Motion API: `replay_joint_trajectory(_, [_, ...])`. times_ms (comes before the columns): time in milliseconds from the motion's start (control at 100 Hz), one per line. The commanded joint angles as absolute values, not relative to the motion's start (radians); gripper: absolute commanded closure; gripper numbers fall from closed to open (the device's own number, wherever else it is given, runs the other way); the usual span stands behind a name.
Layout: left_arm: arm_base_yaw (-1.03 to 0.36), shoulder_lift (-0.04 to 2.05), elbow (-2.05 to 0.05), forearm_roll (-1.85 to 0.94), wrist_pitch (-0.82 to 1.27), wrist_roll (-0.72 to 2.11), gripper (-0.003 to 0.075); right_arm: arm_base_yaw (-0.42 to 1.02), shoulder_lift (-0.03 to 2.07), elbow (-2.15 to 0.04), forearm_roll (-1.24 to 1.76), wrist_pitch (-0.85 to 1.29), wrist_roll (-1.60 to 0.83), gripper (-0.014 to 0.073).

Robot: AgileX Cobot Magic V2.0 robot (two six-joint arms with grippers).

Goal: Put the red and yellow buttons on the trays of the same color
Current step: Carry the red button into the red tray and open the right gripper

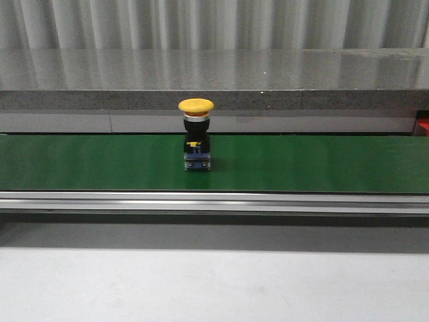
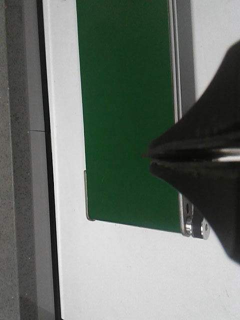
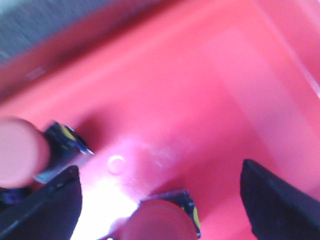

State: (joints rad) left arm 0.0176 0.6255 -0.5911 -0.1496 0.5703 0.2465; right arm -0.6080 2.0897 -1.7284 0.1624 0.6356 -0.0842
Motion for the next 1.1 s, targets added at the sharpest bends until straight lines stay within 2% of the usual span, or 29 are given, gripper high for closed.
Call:
replay_joint_trajectory(0, [0.01,0.627,-0.617,-0.163,0.5,0.249,0.0741,-0.615,2.002,-1.824,0.171,0.689,-0.084,-0.005])
replay_joint_trajectory(180, [0.01,0.627,-0.617,-0.163,0.498,0.249,0.0741,-0.594,1.913,-1.84,0.172,0.803,-0.088,-0.005])
replay_joint_trajectory(350, [0.01,0.627,-0.617,-0.163,0.498,0.249,0.0741,-0.52,1.779,-1.729,0.173,0.808,-0.128,-0.005])
replay_joint_trajectory(620, [0.01,0.627,-0.617,-0.163,0.498,0.249,0.0741,-0.293,1.492,-1.396,0.173,0.727,-0.181,-0.005])
replay_joint_trajectory(770, [0.01,0.627,-0.617,-0.163,0.498,0.249,0.0741,-0.159,1.387,-1.253,0.173,0.762,-0.235,-0.005])
replay_joint_trajectory(1090, [0.01,0.627,-0.617,-0.163,0.498,0.249,0.0741,0.085,1.389,-1.206,0.174,0.943,-0.397,-0.005])
